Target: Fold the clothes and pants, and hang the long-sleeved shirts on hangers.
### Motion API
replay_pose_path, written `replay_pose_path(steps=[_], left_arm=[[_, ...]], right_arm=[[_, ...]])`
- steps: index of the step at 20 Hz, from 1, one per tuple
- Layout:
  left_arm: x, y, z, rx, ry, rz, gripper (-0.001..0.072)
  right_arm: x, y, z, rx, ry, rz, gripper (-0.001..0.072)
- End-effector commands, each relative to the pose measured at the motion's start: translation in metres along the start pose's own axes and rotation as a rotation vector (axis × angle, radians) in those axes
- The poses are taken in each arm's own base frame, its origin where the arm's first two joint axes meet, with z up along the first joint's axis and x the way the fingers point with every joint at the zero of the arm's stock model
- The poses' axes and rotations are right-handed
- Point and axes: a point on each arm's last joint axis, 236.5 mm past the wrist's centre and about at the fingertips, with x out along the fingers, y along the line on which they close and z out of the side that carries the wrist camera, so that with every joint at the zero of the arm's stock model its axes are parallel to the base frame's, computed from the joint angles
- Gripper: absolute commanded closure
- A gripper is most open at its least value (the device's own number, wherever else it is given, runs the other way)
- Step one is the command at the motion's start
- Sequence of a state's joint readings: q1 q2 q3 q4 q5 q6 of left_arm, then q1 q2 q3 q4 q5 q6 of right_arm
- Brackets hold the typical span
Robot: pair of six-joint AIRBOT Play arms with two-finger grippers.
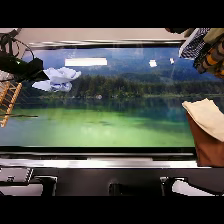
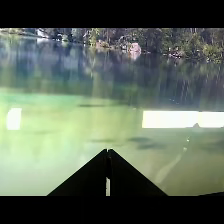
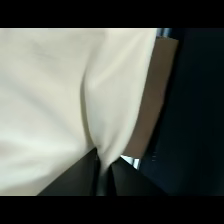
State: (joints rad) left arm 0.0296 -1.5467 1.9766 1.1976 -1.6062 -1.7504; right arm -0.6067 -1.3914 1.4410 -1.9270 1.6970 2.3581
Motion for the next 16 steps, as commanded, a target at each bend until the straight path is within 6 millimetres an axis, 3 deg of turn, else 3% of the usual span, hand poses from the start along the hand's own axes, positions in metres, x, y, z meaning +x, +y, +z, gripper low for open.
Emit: replay_pose_path(steps=[1, 7, 12, 16], left_arm=[[0.000, 0.000, 0.000, 0.000, 0.002, 0.001, 0.0691], [0.000, 0.000, 0.000, 0.000, 0.002, 0.001, 0.0691], [0.000, 0.000, -0.001, -0.001, 0.003, 0.000, 0.0691], [0.000, 0.000, -0.001, -0.001, 0.003, 0.000, 0.0691]], right_arm=[[0.025, -0.024, -0.013, -0.018, -0.017, -0.079, 0.0680], [0.053, -0.046, -0.037, -0.054, 0.037, -0.189, 0.0680], [0.061, -0.060, -0.038, -0.080, 0.027, -0.256, 0.0680], [0.066, -0.053, -0.031, -0.095, -0.007, -0.226, 0.0680]])
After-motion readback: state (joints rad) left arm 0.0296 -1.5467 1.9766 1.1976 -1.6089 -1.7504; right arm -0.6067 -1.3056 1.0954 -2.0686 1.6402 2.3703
